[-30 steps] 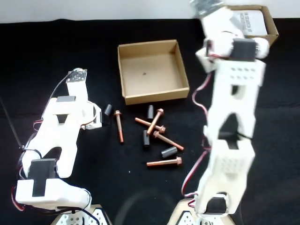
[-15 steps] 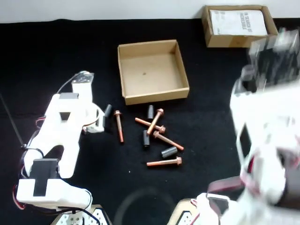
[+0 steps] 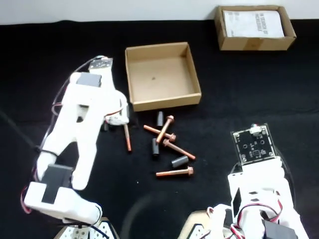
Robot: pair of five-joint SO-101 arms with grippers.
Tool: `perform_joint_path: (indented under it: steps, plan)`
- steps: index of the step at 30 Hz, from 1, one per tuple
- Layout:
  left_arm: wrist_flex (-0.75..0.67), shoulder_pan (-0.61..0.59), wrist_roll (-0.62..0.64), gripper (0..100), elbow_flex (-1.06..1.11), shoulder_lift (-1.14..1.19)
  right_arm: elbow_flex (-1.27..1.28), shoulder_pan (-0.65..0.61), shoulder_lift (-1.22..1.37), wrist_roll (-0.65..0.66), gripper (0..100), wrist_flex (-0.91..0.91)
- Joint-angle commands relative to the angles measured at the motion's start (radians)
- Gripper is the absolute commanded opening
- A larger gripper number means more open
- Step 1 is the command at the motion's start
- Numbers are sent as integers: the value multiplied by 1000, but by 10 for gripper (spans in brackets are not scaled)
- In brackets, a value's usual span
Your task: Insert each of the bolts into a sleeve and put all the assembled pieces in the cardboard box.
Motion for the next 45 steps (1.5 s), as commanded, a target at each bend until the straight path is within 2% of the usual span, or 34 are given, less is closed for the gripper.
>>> perform_joint_path:
  steps: [1, 6, 12, 20, 25, 30, 35, 43, 45]
  plan:
    - [-9, 31, 52, 310, -90, 82, 8, 47, -8, 15, 8, -1]
    - [-2, 33, 63, 170, -200, 289, 8, 51, -5, 11, 8, -1]
    - [-2, 31, 63, 223, -317, 472, 8, 53, -5, 14, 8, -1]
    - [0, 31, 64, 228, -460, 645, 10, 53, -5, 14, 8, -1]
    - [0, 31, 64, 216, -533, 700, 65, 53, -10, 14, 8, -18]
    - [0, 33, 61, 65, -549, 714, 108, 117, -10, 15, 8, -64]
    - [0, 38, 58, 8, -549, 713, 110, 206, -7, 17, 8, -128]
    - [2, 67, 61, 9, -547, 711, 133, 248, -10, 17, 8, -97]
    - [54, 70, 57, 9, -550, 710, 165, 248, -12, 17, 8, -96]
